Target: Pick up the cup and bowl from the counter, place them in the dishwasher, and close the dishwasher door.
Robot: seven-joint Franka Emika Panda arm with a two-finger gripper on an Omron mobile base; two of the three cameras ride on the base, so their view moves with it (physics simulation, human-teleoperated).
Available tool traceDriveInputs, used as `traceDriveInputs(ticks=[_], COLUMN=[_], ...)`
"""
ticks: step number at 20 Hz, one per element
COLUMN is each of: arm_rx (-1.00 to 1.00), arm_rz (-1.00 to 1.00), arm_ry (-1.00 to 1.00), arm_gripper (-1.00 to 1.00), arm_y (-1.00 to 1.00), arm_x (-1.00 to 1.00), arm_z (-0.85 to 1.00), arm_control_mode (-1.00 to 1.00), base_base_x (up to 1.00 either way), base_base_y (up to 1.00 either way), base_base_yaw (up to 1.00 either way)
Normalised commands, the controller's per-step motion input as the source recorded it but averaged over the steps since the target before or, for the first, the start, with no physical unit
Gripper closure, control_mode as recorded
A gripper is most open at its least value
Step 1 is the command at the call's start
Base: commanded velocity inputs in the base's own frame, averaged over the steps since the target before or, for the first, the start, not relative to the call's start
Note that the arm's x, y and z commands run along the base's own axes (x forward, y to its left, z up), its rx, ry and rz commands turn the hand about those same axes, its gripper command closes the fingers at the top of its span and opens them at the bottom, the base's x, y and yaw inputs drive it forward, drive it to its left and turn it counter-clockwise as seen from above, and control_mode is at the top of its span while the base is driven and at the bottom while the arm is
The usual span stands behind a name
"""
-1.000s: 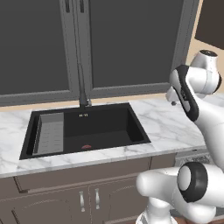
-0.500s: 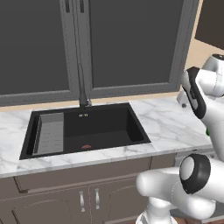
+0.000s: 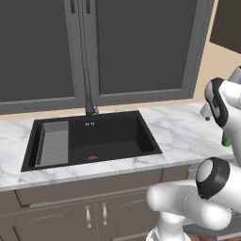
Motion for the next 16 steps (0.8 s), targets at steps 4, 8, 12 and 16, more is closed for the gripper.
traceDriveInputs(ticks=[4, 8, 12, 16], arm_rx=[0.0, 0.0, 0.0, 0.0], arm_rz=[0.0, 0.0, 0.0, 0.0], arm_ry=[0.0, 0.0, 0.0, 0.0], arm_gripper=[-1.0, -1.0, -1.0, -1.0], arm_y=[-0.4, -0.38, -0.34, -0.32], arm_x=[0.0, 0.0, 0.0, 0.0], arm_z=[-0.25, -0.3, -0.33, -0.34], arm_control_mode=[-1.0, -1.0, -1.0, -1.0], base_base_x=[0.0, 0.0, 0.0, 0.0], base_base_y=[0.0, 0.0, 0.0, 0.0], base_base_yaw=[0.0, 0.0, 0.0, 0.0])
